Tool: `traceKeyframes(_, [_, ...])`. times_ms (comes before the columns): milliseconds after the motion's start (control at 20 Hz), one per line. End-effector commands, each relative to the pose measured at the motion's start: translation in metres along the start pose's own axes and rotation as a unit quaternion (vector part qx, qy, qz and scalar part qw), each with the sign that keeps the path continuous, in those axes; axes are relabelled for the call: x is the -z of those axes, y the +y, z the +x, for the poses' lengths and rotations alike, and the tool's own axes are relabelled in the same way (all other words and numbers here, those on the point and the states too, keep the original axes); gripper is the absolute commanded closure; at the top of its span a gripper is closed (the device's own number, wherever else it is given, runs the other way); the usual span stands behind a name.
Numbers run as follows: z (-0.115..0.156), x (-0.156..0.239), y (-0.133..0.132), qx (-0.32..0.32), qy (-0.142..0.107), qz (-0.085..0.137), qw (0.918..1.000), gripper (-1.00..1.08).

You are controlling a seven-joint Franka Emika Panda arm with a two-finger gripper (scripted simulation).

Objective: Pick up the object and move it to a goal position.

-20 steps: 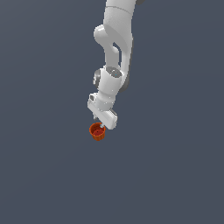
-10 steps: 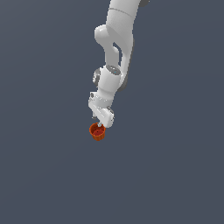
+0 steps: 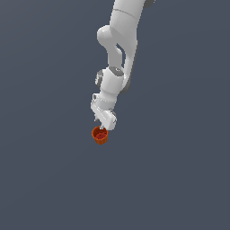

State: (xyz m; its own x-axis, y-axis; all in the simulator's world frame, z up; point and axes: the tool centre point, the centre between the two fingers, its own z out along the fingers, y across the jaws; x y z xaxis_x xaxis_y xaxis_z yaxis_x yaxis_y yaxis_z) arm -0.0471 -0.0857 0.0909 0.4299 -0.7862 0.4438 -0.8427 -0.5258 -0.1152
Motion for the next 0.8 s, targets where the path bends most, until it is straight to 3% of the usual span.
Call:
traceKeyframes(0, [0.0, -0.002, 0.0, 0.0, 0.0, 0.0, 1.0, -0.2])
traceKeyframes(650, [0.0, -0.03, 0.001, -0.002, 0.0, 0.0, 1.0, -0.2])
traceKeyframes(700, [0.0, -0.03, 0.001, -0.002, 0.0, 0.0, 1.0, 1.08])
traceKeyframes(750, [0.0, -0.03, 0.001, -0.002, 0.0, 0.0, 1.0, 1.08])
